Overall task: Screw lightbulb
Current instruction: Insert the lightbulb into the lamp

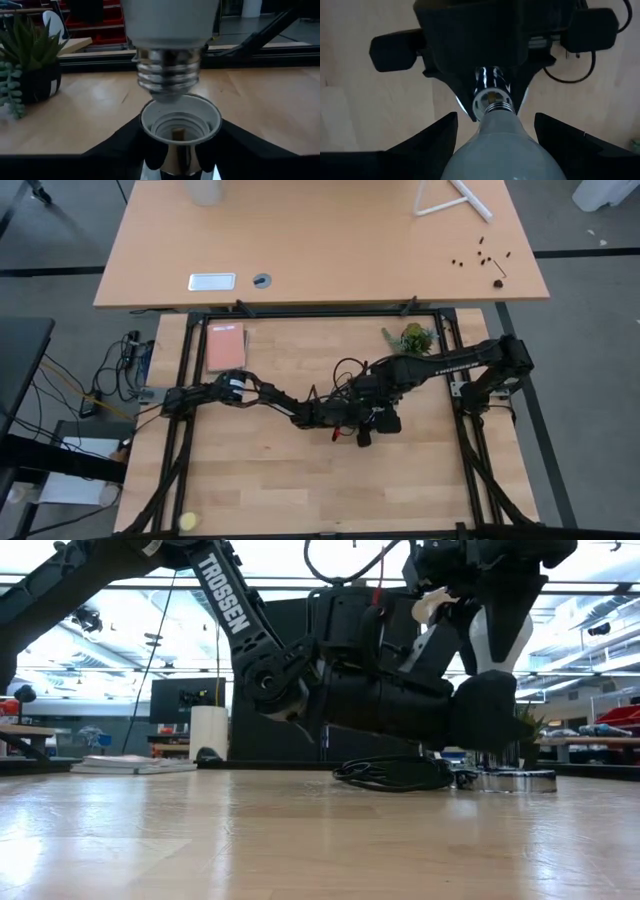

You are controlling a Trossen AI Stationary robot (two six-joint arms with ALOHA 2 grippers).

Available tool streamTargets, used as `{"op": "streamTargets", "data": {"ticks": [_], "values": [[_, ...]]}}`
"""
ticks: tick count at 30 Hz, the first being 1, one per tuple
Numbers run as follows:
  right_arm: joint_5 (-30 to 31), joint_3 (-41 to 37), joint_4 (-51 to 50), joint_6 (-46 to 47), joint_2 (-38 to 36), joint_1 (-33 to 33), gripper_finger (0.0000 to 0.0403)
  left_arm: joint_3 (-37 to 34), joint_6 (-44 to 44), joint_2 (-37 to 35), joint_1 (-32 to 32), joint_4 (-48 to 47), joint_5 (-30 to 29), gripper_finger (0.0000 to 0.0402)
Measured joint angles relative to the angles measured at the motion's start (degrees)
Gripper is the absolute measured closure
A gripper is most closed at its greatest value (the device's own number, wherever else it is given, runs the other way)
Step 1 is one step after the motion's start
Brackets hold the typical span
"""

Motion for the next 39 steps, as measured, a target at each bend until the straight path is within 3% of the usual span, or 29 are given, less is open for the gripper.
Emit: {"op": "streamTargets", "data": {"ticks": [3, 39], "values": [[0.0, 0.0, 0.9, -0.5, 0.0, 0.6, 0.0135, 0.0, 0.1, 0.0, 0.0, 0.2, 0.0, 0.0229], [-2.0, -2.4, 4.0, -2.8, 0.0, 1.1, 0.0135, -0.1, -2.1, 0.0, -0.1, -0.9, 0.2, 0.0222]]}}
